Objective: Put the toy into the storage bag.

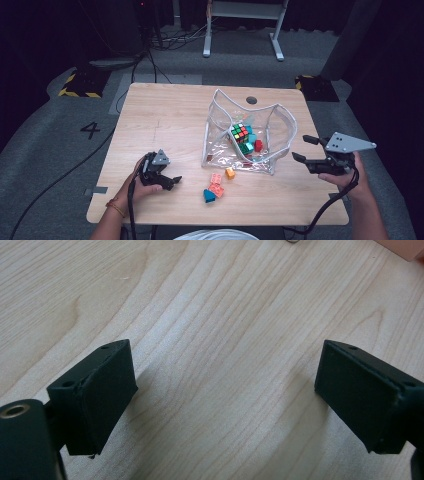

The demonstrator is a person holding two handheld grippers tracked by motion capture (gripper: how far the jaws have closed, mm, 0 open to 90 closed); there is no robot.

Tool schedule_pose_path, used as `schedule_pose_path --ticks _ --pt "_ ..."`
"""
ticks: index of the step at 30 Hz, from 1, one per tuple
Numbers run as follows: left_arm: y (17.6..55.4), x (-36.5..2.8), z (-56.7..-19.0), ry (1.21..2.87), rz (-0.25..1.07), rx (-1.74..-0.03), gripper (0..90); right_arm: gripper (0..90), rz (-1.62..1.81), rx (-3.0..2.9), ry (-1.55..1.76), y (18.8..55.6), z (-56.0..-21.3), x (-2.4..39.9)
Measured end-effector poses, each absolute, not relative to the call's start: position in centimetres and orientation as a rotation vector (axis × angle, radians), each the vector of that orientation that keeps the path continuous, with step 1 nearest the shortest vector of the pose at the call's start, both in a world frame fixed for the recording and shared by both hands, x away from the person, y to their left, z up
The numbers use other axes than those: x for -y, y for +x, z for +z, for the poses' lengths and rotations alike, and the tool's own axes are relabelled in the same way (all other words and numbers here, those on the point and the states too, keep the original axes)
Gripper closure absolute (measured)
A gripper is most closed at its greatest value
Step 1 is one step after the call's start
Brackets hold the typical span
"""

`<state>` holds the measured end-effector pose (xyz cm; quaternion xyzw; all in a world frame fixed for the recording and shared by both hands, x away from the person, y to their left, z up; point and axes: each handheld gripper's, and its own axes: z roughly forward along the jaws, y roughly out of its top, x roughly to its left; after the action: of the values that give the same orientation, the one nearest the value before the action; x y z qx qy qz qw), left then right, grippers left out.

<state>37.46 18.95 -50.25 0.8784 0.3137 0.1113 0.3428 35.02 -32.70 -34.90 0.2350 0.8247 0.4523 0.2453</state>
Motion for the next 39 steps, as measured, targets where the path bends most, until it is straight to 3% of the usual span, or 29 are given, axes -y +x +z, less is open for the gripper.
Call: schedule_pose_path --ticks 13,23,39 --pt "37.4 -18.9 -50.2 2.282 0.291 -0.819 9.7 37.5 1.283 -2.363 0.665 33.7 -41.6 31.6" --pt "37.4 -19.0 -50.2 2.282 0.291 -0.819 9.7 42.5 1.273 -2.494 0.617 33.7 -46.2 26.3" --pt "37.4 -19.0 -50.2 2.282 0.291 -0.818 9.7 46.0 1.226 -2.525 0.565 35.6 -49.2 18.0"
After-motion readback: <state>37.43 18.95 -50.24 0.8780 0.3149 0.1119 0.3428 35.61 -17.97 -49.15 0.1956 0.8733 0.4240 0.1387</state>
